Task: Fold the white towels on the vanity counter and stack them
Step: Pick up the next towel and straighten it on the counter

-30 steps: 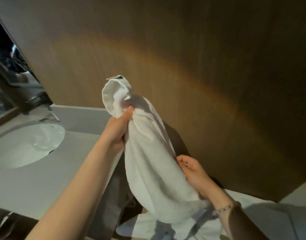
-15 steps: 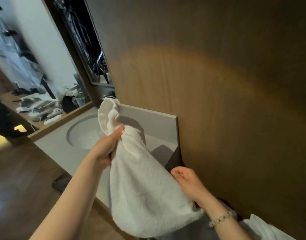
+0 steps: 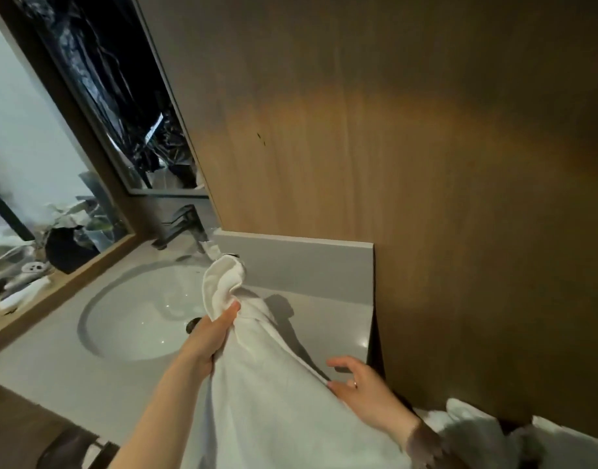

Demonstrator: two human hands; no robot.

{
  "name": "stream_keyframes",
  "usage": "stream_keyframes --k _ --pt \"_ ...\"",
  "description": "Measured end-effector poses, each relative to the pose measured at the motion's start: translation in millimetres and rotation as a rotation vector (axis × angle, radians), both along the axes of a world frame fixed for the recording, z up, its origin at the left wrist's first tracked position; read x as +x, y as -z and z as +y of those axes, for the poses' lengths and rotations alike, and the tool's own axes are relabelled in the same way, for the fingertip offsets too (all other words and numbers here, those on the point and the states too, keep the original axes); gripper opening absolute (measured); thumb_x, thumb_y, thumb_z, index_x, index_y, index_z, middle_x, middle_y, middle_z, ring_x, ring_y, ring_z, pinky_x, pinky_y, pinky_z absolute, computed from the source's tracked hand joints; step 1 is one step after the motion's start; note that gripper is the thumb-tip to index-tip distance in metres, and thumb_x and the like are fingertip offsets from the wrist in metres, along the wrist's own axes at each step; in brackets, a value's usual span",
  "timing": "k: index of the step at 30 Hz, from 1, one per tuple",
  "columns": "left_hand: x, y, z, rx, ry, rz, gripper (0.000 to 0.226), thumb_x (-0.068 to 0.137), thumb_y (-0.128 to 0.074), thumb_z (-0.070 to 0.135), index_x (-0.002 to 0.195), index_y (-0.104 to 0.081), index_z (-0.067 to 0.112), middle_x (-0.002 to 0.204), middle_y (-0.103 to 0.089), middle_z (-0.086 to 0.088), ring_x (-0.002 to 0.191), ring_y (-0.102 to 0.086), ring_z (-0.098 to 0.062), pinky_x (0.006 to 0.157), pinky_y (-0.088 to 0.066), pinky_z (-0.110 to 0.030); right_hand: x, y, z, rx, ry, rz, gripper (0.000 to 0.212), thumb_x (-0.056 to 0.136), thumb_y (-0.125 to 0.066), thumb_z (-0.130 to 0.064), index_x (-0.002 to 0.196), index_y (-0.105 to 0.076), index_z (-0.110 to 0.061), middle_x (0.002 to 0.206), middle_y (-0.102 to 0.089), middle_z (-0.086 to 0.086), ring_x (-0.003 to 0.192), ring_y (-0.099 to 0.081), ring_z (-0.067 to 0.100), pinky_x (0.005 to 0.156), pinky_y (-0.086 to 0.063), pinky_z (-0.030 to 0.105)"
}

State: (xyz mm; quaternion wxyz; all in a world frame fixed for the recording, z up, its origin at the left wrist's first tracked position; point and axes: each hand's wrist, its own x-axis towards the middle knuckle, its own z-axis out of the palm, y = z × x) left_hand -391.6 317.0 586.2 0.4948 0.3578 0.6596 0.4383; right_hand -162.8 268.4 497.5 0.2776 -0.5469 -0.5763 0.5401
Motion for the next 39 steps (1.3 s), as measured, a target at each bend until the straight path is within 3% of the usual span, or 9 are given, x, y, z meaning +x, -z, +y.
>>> stream_keyframes --k 3,5,8,14,20,24,30,36,39 --pt "-23 24 29 -0.069 0.128 0.068 0.037 0.092 -0.057 0.033 0.115 -0.059 0.005 0.087 -0.067 -0.005 0.078 -0.064 -0.019 0.066 -0.050 -0.029 -29 10 8 -0.063 0.057 -0.136 0.012 0.089 -0.061 -0.024 0.098 -0.055 -0.029 0.097 -0.062 0.001 0.077 -0.058 0.007 0.067 -0.044 0.008" --pt "-33 38 43 -0.089 0.208 0.081 0.032 0.092 -0.057 0.031 0.113 -0.059 0.007 0.084 -0.066 -0.001 0.075 -0.063 -0.015 0.058 -0.048 -0.025 -43 14 15 -0.006 0.047 -0.292 0.007 0.083 -0.059 -0.039 0.076 -0.058 -0.038 0.093 -0.070 0.002 0.083 -0.061 0.007 0.077 -0.045 0.013" --pt "-47 55 61 -0.119 0.305 0.109 0.026 0.094 -0.055 0.029 0.111 -0.058 0.010 0.083 -0.064 0.001 0.073 -0.061 -0.011 0.054 -0.046 -0.020 -55 12 21 -0.010 0.144 -0.396 0.015 0.089 -0.062 -0.029 0.074 -0.066 -0.028 0.080 -0.071 -0.004 0.074 -0.063 0.007 0.072 -0.048 0.020" --pt "-75 81 85 -0.172 0.423 0.252 0.033 0.091 -0.058 0.035 0.112 -0.058 0.009 0.104 -0.062 -0.008 0.094 -0.060 -0.023 0.082 -0.045 -0.028 -58 10 34 -0.017 0.526 -0.301 0.026 0.093 -0.055 -0.013 0.068 -0.056 -0.022 0.057 -0.064 -0.008 0.064 -0.065 0.019 0.075 -0.056 0.039" --pt "-92 95 98 -0.147 0.405 0.397 0.052 0.089 -0.059 0.037 0.121 -0.056 -0.004 0.122 -0.060 -0.021 0.111 -0.056 -0.033 0.094 -0.044 -0.035 -61 -1 48 0.055 0.688 -0.422 0.026 0.089 -0.050 -0.018 0.066 -0.061 -0.020 0.072 -0.069 -0.005 0.076 -0.064 0.016 0.073 -0.049 0.029" --pt "-105 92 108 -0.178 0.407 0.572 0.071 0.093 -0.041 0.054 0.123 -0.053 -0.010 0.129 -0.053 -0.026 0.122 -0.048 -0.036 0.100 -0.036 -0.035 -56 -8 66 0.110 0.720 -0.455 0.024 0.087 -0.047 -0.013 0.068 -0.059 -0.020 0.069 -0.065 -0.010 0.076 -0.060 0.014 0.062 -0.041 0.019" --pt "-123 97 116 -0.273 0.461 0.786 0.079 0.097 -0.013 0.051 0.120 -0.054 -0.012 0.127 -0.054 -0.028 0.122 -0.048 -0.037 0.100 -0.033 -0.035 -39 3 97 0.127 0.746 -0.470 0.025 0.087 -0.048 -0.012 0.065 -0.056 -0.021 0.075 -0.068 0.000 0.083 -0.063 0.023 0.065 -0.038 0.025" --pt "-128 93 128 -0.341 0.423 0.917 0.060 0.101 -0.020 0.040 0.127 -0.049 -0.005 0.128 -0.053 -0.026 0.120 -0.049 -0.036 0.097 -0.038 -0.037 -38 11 117 0.220 0.693 -0.578 0.015 0.094 -0.051 -0.018 0.101 -0.060 -0.009 0.097 -0.066 0.011 0.094 -0.062 0.030 0.067 -0.035 0.024" --pt "-133 86 130 -0.351 0.385 1.191 0.049 0.096 -0.033 0.039 0.126 -0.052 0.005 0.126 -0.055 -0.018 0.117 -0.050 -0.035 0.093 -0.040 -0.036 -55 10 114 0.251 0.533 -0.647 0.045 0.091 -0.058 -0.026 0.130 -0.041 -0.012 0.121 -0.057 0.007 0.109 -0.057 0.021 0.081 -0.043 0.022"
